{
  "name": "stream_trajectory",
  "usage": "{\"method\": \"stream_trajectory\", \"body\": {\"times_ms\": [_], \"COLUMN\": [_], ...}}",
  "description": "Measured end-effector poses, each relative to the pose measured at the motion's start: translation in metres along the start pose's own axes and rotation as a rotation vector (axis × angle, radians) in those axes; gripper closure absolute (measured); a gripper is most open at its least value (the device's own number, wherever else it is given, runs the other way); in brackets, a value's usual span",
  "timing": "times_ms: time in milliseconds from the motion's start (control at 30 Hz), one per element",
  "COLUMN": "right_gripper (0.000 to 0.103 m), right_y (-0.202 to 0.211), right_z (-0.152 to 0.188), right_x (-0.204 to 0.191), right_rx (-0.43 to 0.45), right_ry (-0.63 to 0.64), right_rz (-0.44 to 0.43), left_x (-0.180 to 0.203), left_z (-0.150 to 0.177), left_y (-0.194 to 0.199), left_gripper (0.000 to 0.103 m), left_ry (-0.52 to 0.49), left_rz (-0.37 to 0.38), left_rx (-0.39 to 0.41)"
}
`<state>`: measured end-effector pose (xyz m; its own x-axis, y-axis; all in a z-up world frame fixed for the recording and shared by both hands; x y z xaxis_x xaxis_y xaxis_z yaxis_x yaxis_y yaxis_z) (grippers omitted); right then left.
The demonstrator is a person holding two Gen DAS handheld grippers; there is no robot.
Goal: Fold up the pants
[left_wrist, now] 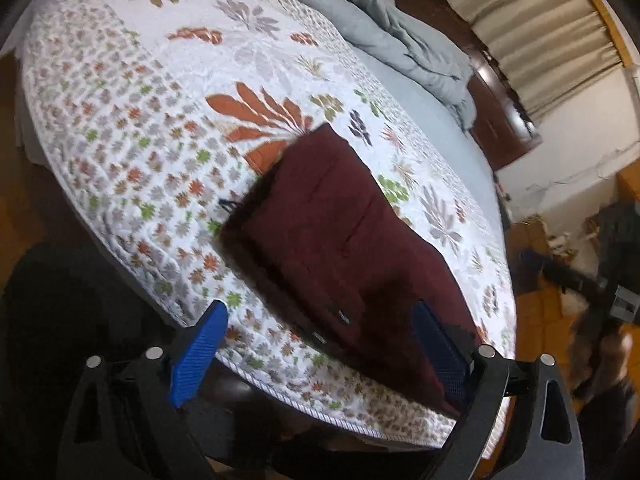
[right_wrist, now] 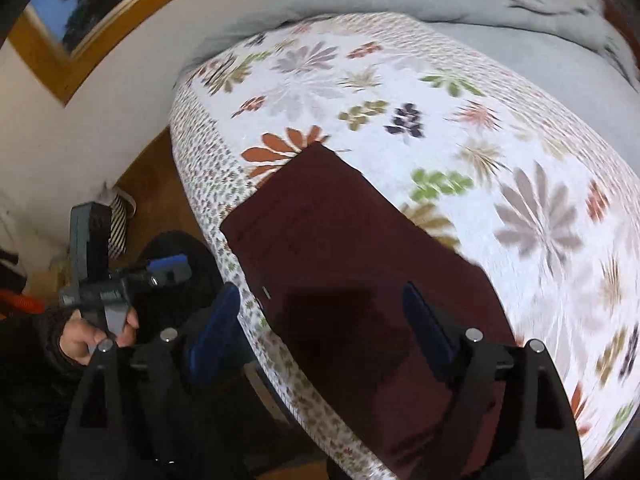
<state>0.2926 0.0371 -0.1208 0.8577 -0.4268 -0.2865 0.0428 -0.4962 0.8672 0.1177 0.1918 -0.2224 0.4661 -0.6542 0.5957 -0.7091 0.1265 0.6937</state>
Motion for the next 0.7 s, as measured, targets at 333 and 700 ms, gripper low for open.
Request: {"method": "stream_trajectory", "body": {"times_ms": [333, 700], "right_gripper": [0.015, 0.013], "right_y": [-0.103, -0.189], "right_z": [-0.067, -0.08], "right_x": [-0.018, -0.001], "right_rx": [-0.189, -0.436], "right_ry": [0.317, 0.311], "right_rz": [0.015, -0.087], "left_x": [0.006, -0.017], "left_z": [-0.01, -0.005], "left_y": [-0.017, -0.054], "left_gripper": [0.006, 0.006], "left_ry": [-0.022, 0.037], "left_rz": [-0.038, -0.069], "left_rx": [-0.002, -0.087]}}
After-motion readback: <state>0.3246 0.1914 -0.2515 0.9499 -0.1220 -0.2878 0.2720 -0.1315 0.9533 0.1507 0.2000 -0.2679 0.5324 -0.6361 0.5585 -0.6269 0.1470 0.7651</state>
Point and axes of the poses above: each gripper's, at about its wrist camera, not at the fingertips, and y roughly against the way its jaws point, x to its right, z to its underside, the point moved 8 cm from there along -y, roughly the way its jaws point, and after that the axes turned 6 degrees about x, right-handed, at the moved point
